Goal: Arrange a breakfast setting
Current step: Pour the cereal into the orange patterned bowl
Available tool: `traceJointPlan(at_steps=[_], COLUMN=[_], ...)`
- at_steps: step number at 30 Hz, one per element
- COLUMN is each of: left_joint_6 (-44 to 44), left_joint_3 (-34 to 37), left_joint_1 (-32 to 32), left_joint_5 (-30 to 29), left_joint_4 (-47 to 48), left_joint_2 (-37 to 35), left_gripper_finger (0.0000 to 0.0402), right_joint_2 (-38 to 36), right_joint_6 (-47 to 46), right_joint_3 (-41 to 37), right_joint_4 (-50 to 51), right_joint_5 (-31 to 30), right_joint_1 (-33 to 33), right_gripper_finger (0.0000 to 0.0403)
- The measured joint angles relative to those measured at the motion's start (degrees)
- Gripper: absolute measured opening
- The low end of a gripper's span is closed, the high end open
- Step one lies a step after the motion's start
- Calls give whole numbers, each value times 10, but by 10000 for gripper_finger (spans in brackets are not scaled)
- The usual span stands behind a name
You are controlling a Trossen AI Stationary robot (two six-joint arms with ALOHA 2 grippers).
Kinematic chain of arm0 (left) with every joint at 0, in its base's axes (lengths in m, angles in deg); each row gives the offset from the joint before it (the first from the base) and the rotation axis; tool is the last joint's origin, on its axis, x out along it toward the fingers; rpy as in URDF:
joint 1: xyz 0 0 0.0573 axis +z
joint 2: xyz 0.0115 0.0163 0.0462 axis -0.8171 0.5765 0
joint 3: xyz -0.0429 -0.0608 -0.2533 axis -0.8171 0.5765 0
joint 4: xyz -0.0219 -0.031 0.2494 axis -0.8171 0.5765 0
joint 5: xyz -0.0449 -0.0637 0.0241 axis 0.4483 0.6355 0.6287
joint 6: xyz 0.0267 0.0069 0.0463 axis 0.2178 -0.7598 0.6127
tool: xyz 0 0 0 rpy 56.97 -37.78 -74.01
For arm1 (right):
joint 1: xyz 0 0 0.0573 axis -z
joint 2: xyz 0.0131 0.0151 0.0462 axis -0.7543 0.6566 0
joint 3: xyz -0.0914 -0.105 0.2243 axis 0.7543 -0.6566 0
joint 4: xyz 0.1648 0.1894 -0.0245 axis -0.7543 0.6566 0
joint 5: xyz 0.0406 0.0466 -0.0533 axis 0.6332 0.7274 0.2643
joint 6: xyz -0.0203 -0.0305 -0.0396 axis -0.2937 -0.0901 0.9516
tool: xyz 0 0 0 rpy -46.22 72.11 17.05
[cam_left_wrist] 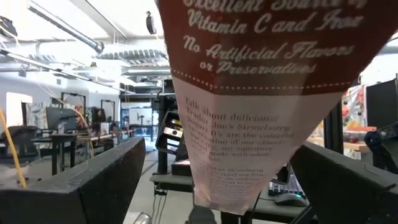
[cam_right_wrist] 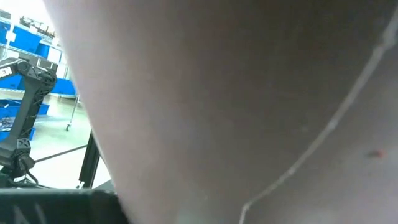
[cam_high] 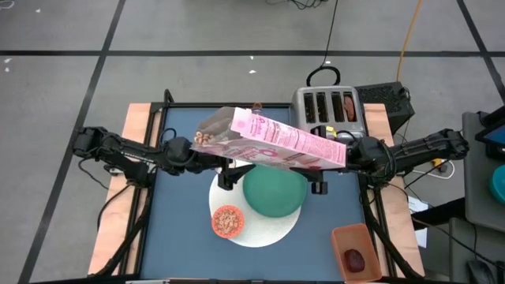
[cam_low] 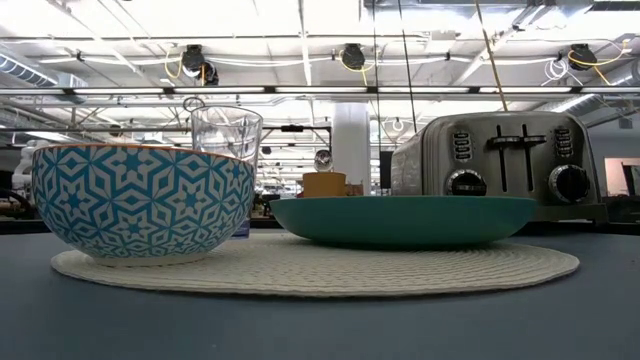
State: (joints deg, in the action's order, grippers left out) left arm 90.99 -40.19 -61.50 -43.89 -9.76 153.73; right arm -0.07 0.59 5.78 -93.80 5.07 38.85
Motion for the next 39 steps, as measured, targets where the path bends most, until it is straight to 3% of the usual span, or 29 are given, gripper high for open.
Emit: traceJointPlan(at_steps=[30,39], left_joint_6=[-10,7], left_joint_3=[0,0], left_joint_1=[15,14], left_joint_5=[1,-1], left_joint_4=[-3,-1], left_joint_2=[-1,-1], left_gripper_finger=[397,397], right_joint_2=[29,29], right_joint_6=[4,-5], right_joint_3=[1,1], right_joint_4=[-16,-7], right_joint_5=[-7,-35], right_joint_1=[0,0], right_gripper_finger=[217,217])
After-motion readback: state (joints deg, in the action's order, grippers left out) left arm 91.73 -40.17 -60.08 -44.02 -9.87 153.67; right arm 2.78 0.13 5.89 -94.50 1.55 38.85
